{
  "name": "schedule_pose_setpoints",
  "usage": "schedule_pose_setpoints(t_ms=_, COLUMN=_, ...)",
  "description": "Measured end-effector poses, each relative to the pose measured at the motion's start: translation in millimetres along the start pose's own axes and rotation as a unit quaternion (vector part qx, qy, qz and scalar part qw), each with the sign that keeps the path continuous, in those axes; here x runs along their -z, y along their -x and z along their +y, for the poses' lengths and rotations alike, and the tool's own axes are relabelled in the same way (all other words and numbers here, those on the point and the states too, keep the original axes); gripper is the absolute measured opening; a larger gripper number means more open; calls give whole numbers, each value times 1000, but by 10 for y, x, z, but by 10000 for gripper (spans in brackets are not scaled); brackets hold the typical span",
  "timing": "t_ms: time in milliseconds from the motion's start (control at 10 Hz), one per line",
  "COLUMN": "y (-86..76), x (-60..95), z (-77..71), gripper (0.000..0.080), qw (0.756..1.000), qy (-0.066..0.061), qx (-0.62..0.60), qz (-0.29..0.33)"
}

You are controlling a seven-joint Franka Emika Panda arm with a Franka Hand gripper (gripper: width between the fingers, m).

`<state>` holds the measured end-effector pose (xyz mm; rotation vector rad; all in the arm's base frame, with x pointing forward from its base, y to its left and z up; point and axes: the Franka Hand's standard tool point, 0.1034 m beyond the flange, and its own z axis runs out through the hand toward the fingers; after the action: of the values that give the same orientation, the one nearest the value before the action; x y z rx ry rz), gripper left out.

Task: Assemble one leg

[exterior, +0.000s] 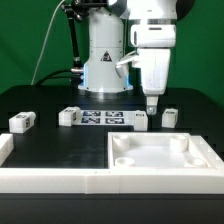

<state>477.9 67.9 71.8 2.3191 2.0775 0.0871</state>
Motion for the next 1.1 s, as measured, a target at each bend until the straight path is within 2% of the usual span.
schedule_pose_setpoints(t_ms=100, y=4, x=-5, z=-1, gripper=649, qw=1000, qy=-1, qx=-2, qz=0)
schedule_pose_setpoints(t_ms=500, y=0, x=-9, z=-10, gripper=649, qw=987, qy=-2, qx=-158, qz=1)
schedule_pose_setpoints(t_ms=700, y=24, x=-17, z=-131, gripper=649, qw=952, qy=-3, qx=-304, qz=13)
schedule_pose_setpoints(t_ms=800, y=-21, x=-32, z=-189, gripper=649, qw=930, qy=-5, qx=-367, qz=17)
schedule_pose_setpoints(t_ms=1000, y=-18, x=-71, z=-257, gripper=649, qw=888, qy=-17, qx=-460, qz=19)
schedule_pose_setpoints(t_ms=1100, y=-52, x=-87, z=-299, gripper=649, qw=846, qy=-22, qx=-533, qz=21)
